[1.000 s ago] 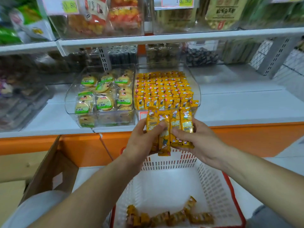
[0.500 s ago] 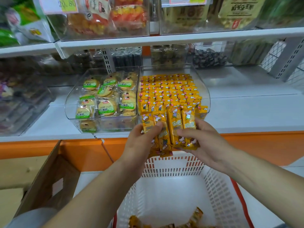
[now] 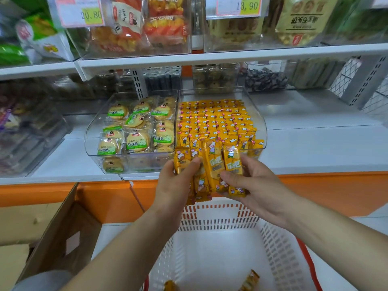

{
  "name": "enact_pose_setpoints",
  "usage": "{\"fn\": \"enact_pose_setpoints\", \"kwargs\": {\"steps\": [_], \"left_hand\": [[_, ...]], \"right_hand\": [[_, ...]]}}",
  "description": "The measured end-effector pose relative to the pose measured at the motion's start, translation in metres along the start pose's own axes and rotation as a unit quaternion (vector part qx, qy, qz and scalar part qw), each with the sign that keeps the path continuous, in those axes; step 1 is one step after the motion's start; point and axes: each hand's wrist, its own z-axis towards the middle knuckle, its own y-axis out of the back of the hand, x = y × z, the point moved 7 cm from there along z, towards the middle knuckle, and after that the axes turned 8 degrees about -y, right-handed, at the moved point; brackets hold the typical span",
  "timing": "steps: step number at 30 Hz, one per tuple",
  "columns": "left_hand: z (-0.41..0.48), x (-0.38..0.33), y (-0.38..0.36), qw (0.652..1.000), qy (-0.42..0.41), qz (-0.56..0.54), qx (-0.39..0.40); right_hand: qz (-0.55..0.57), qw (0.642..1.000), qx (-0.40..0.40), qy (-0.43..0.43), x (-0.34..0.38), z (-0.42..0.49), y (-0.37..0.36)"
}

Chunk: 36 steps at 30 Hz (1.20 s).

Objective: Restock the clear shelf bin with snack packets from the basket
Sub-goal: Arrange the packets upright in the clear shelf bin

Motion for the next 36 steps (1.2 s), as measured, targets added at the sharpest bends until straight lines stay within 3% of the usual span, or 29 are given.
{"fn": "enact_pose_setpoints", "kwargs": {"steps": [3,10,21,29,32,34,36], "left_hand": [[-0.001,-0.003,-0.002,1.000,-0.001,-0.007,0.016],[0.001,-0.010,-0.003,0.997,-0.053,0.045,0.025],[0.013,-0.013,0.013,0.999,-0.031,0.005,0.017],[0.018,-0.021,0.024,0.997,-0.025,0.072,0.021],[0.020,-0.029,0.031,0.995,-0.036,0.093,0.009],[0.022,-0.034,0.036,0.993,-0.044,0.108,0.000],[0.026,-0.039,0.042,0.992,-0.055,0.113,-0.009]], "right_hand": [[-0.026,0.999,-0.045,0.011,0.001,0.003,0.008],[-0.137,0.988,-0.069,0.034,-0.002,0.011,0.004],[-0.103,0.992,-0.067,0.020,-0.001,0.021,-0.002],[-0.161,0.984,-0.079,-0.005,0.001,0.030,-0.010],[-0.115,0.987,-0.109,-0.021,0.009,0.041,-0.002],[-0.096,0.986,-0.135,0.018,0.029,0.049,0.005],[-0.187,0.961,-0.179,0.097,0.061,0.057,0.011]]}}
